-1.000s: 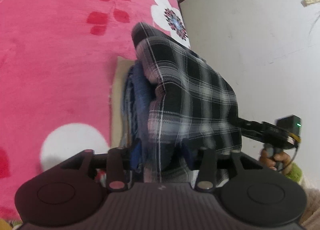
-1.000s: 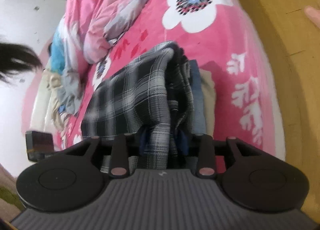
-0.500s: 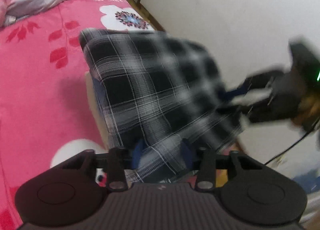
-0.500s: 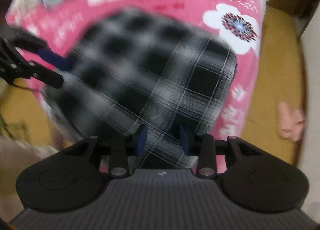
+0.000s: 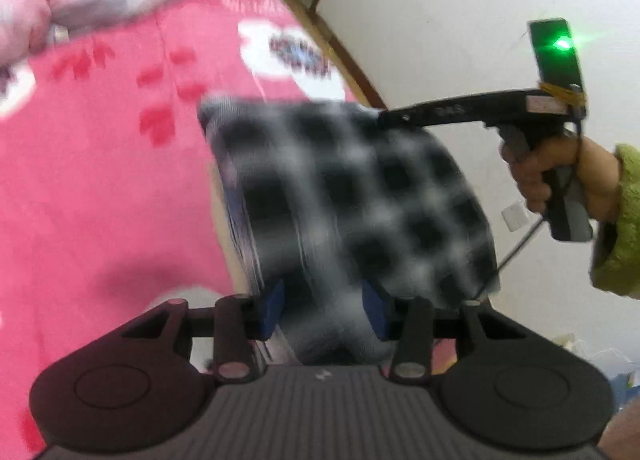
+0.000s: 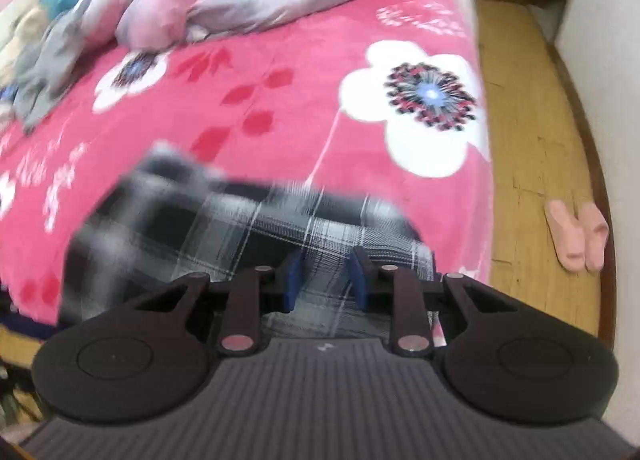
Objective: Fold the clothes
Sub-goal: 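Lower the plaid skirt onto the stack and open both grippers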
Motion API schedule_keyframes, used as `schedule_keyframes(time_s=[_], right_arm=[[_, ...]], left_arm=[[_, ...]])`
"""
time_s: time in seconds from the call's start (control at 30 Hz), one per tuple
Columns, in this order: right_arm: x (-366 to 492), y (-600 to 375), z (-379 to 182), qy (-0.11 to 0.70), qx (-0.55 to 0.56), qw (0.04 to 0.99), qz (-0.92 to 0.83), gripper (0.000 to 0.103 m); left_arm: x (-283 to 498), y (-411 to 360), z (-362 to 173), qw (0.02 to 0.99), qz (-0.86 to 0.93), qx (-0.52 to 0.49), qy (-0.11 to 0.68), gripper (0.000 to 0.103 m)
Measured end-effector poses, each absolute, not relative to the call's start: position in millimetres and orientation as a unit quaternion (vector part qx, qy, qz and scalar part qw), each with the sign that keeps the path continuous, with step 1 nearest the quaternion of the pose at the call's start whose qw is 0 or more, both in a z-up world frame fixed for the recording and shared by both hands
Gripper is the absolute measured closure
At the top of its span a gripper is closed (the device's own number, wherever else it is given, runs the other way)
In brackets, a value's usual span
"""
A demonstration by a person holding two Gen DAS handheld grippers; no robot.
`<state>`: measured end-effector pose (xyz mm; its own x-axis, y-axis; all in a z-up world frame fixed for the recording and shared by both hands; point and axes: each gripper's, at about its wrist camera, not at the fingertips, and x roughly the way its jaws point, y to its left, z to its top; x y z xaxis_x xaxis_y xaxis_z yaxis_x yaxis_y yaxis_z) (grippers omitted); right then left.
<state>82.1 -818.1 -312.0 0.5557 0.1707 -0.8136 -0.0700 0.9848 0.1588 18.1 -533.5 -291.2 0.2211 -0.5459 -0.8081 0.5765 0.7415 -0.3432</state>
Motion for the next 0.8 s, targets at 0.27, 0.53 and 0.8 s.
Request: schedule_keyframes(time_s=[0.27,0.53,0.8], right_arm=[[46,-834,-292,0.473,0.082,0.877,0.028,0.078],[18,-849,-292,0.488,0.169,0.855,-0.052,0.076],[-105,-790,-231,0.512,0.225,0.818,-0.134,0.067]], left_arm=[[70,-579,-294,0.807,-0.34,0.021,0.483,0.042],[75,-587,-296,0.799,-0.329,0.016,0.504,0.039],[6,-524,-231,0.782,-0.372,-0.003,0.5,0.024]])
